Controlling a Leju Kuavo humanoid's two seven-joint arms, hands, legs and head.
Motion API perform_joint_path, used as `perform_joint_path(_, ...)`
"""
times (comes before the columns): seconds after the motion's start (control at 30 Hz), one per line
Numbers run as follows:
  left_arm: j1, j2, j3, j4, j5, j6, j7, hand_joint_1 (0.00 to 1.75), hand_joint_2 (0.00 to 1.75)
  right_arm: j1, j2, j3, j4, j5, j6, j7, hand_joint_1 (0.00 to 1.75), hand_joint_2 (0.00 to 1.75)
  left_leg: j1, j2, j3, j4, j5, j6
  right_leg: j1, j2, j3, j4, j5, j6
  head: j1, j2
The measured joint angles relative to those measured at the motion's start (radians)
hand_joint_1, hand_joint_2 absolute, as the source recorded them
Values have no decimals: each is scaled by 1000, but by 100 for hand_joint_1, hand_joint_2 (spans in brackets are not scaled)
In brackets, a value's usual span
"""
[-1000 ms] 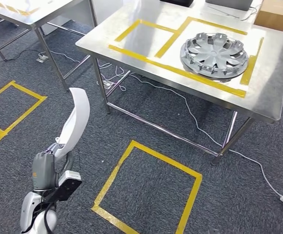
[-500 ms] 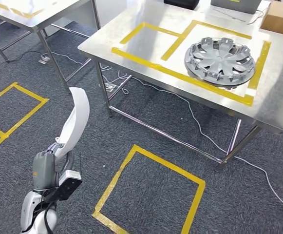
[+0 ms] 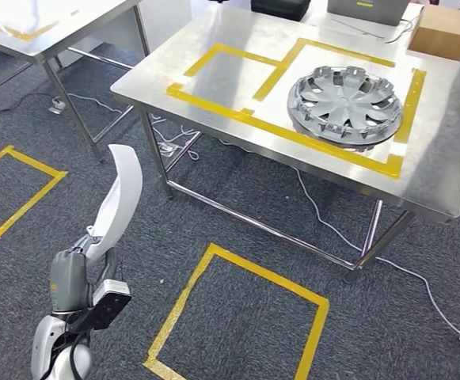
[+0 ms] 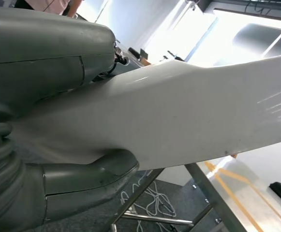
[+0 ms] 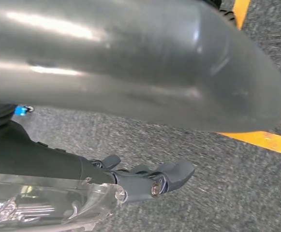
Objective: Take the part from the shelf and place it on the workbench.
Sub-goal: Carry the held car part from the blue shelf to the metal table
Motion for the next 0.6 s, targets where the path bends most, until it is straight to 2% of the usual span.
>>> perform_joint_path(0.07, 1, 0, 1, 0, 0, 0, 0, 164, 175, 1, 0, 0, 0, 0, 0, 0, 0, 0, 1, -1, 3, -6, -6, 12, -1, -1, 4, -7, -4, 9, 2, 0)
perform_joint_path(0.13, 1, 0, 3, -2, 0, 0, 0, 164, 175, 0, 0, 0, 0, 1, 0, 0, 0, 0, 4, -1, 10, -9, -11, 24, -2, -5, -4, 20, -24, 20, 7, 0)
perform_joint_path(0.17, 1, 0, 3, -2, 0, 0, 0, 164, 175, -1, 0, 0, 0, 1, 0, -1, 0, 0, 5, 0, 15, -11, -13, 30, -2, -6, -22, 61, -45, 24, 10, 0)
perform_joint_path(0.23, 1, 0, 4, -2, 0, 0, 0, 164, 175, -1, 0, 0, 0, 2, 1, -1, 0, 0, 4, 1, 23, -11, -21, 37, -4, -8, -97, 198, -102, 30, 16, 0)
perform_joint_path(0.27, 2, 0, 4, -2, 0, 0, 0, 164, 175, 1, 0, 0, 0, 4, 1, -1, 0, 0, 3, 1, 28, -11, -26, 38, -5, -8, -136, 261, -120, 31, 16, 0)
perform_joint_path(0.3, 3, 0, 5, -2, 0, 0, 0, 164, 175, 3, 0, 0, 0, 5, 1, -1, 0, 0, 3, 1, 34, -11, -31, 38, -5, -8, -164, 298, -119, 32, 16, 0)
perform_joint_path(0.33, 4, 0, 6, -2, 0, 0, 1, 164, 175, 4, 0, 0, 0, 6, 2, -1, 0, 0, 2, 0, 42, -11, -37, 38, -6, -8, -174, 297, -98, 33, 16, 0)
perform_joint_path(0.37, 5, 0, 6, -2, 0, 0, 1, 164, 175, 4, 0, 0, 0, 8, 2, -1, 0, 0, 3, -1, 51, -11, -43, 36, -6, -8, -161, 251, -56, 32, 16, 0)
perform_joint_path(0.4, 5, 0, 6, -3, 0, 0, 2, 164, 175, 3, 0, 0, 0, 9, 2, -1, 0, 0, 3, -1, 62, -11, -51, 32, -7, -9, -135, 179, -5, 32, 16, 0)
perform_joint_path(0.47, 5, 0, 7, -3, 0, 0, 4, 164, 175, 1, 1, 0, 0, 11, 2, -1, 0, 0, 0, -2, 76, -9, -64, 23, -8, -9, -81, 52, 56, 28, 17, 0)
perform_joint_path(0.5, 5, 0, 8, -3, 0, 0, 4, 164, 175, 1, 1, 0, 0, 12, 3, -1, 0, 0, -1, -3, 78, -9, -68, 18, -7, -9, -68, 24, 63, 25, 16, 0)
perform_joint_path(0.6, 5, 0, 8, -3, 0, 0, 5, 164, 175, 1, 2, -1, 0, 14, 3, -1, 0, 0, 0, -3, 81, -13, -74, 3, -4, -7, -63, 12, 54, 6, 11, 0)
